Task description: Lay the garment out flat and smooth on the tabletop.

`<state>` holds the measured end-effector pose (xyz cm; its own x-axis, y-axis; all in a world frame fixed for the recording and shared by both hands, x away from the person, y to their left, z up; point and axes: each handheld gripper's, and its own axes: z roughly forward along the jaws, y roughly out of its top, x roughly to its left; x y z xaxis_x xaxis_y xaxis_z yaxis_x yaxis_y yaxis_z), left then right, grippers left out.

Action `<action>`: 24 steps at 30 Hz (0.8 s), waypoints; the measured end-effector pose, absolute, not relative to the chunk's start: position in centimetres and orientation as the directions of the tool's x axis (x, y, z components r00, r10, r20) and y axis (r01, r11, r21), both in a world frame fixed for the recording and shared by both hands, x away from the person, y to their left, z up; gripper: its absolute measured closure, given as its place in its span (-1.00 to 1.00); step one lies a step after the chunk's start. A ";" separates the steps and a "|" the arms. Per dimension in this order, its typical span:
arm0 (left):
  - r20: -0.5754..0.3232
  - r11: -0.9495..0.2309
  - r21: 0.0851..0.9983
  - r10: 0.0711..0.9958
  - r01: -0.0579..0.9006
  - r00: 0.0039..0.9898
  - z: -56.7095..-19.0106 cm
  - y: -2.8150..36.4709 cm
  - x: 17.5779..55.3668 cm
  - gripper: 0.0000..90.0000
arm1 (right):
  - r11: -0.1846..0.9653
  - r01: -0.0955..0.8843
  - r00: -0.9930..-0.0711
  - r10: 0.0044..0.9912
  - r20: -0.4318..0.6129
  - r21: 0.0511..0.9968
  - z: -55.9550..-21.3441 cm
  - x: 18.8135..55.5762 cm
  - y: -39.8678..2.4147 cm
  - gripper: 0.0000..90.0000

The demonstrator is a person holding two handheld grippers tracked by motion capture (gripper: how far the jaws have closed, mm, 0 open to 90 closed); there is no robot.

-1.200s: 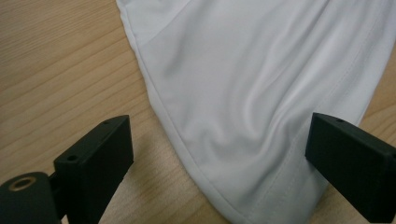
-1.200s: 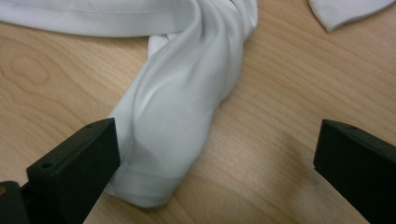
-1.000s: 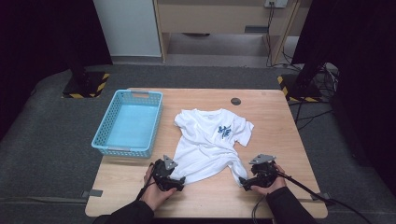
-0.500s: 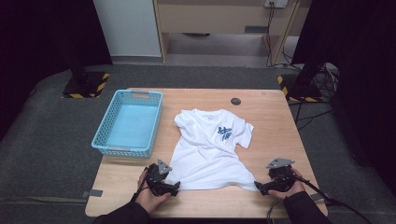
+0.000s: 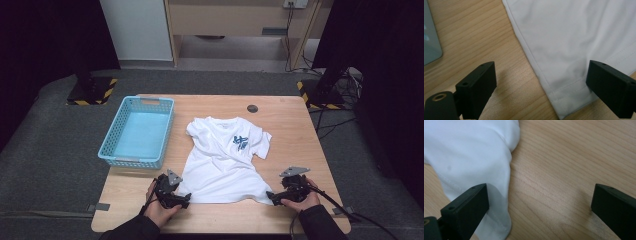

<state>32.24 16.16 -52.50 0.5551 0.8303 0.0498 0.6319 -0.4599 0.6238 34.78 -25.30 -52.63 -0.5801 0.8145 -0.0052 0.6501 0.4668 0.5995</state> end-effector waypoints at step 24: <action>-0.001 -0.445 0.659 0.805 0.606 0.593 -52.0 16.5 30.2 -0.80 | 0.541 0.633 -0.637 0.770 -0.024 0.554 -52.4 34.1 -27.8 -0.99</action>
<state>30.19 16.45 -52.01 0.5934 0.8049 -0.0014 0.6057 -0.4454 0.6593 34.13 -27.80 -52.39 -0.6372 0.7703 -0.0244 0.6325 0.5408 0.5545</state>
